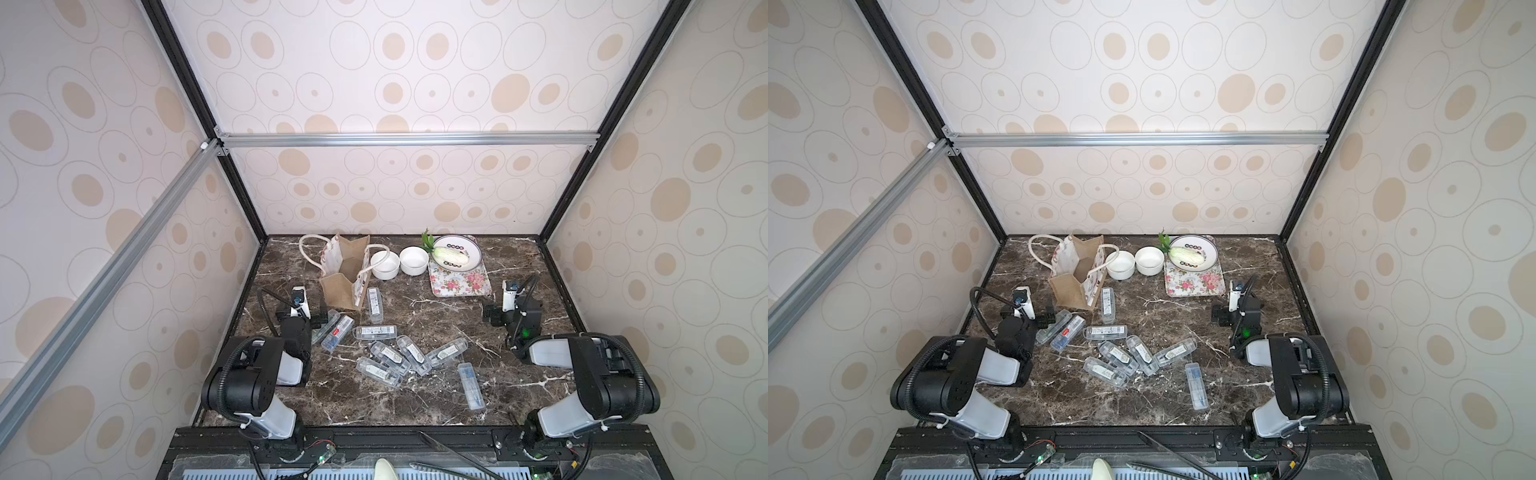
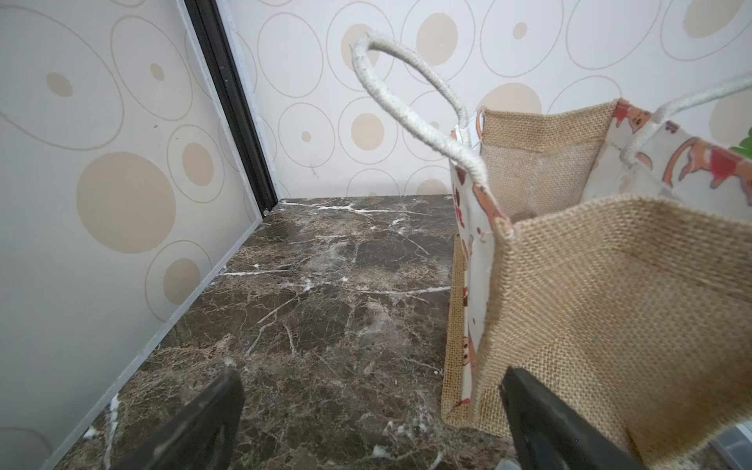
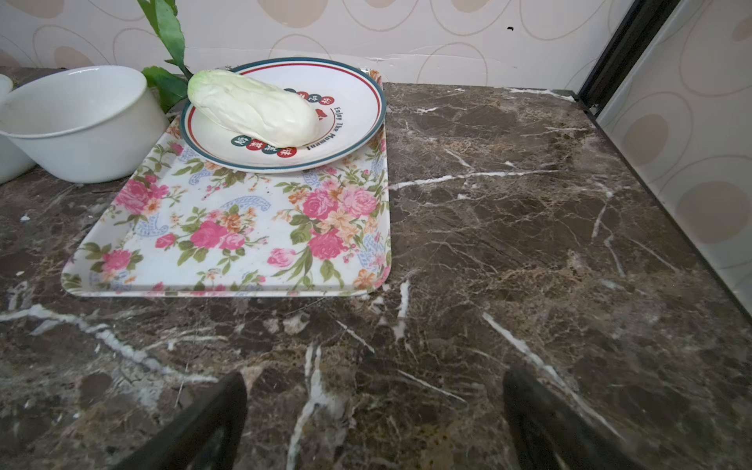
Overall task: Put the compass set into the canvas bag
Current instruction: Pick up the compass set at the center of the board.
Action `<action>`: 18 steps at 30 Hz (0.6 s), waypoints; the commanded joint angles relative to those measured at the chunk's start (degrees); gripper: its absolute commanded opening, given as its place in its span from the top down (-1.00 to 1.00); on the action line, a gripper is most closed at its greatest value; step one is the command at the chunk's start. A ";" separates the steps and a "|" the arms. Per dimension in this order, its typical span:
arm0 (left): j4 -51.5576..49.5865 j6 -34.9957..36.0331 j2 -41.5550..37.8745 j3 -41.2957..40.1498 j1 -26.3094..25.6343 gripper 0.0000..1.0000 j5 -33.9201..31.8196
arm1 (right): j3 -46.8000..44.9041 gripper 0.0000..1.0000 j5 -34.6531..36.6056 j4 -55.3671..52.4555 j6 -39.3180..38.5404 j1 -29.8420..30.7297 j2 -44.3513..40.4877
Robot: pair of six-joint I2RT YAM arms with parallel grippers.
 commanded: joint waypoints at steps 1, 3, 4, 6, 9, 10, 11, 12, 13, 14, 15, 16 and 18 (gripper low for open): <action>0.92 0.62 0.16 0.70 0.35 -1.00 0.63 | 0.65 -0.99 -0.43 0.73 -0.38 -0.28 0.22; 0.83 0.62 0.09 0.65 0.35 -1.00 0.64 | 0.72 -1.00 -0.43 0.73 -0.44 -0.28 0.22; 0.92 0.62 0.05 0.63 0.30 -1.00 0.64 | 0.69 -1.00 -0.47 0.79 -0.42 -0.27 0.24; 0.92 0.62 0.09 0.63 0.28 -1.00 0.64 | 0.73 -1.00 -0.43 0.83 -0.37 -0.27 0.25; 0.92 0.62 0.14 0.65 0.35 -1.00 0.64 | 0.64 -0.99 -0.43 0.92 -0.38 -0.31 0.26; 0.79 0.62 0.19 0.76 0.35 -1.00 0.70 | 0.57 -1.00 -0.43 0.88 -0.38 -0.26 0.25; 0.58 0.55 0.16 0.80 0.34 -1.00 0.81 | 0.61 -0.99 -0.43 0.92 -0.38 -0.34 0.24; 0.42 0.53 0.09 0.88 0.43 -1.00 0.93 | 0.68 -0.99 -0.43 0.90 -0.35 -0.26 0.33; 0.38 0.45 0.01 0.85 0.57 -1.00 1.15 | 0.61 -1.00 -0.44 0.86 -0.37 -0.32 0.32; 0.56 0.44 0.09 0.80 0.59 -1.00 1.29 | 0.61 -0.99 -0.38 0.91 -0.32 -0.26 0.23; 0.57 0.44 0.09 0.80 0.59 -1.00 1.30 | 0.59 -0.99 -0.34 0.93 -0.29 -0.26 0.23; 0.49 0.41 0.09 0.80 0.55 -1.00 1.33 | 0.62 -0.99 -0.38 0.93 -0.31 -0.28 0.22; 0.17 0.36 0.14 0.97 0.66 -1.00 1.49 | 0.64 -0.99 -0.36 0.93 -0.28 -0.27 0.22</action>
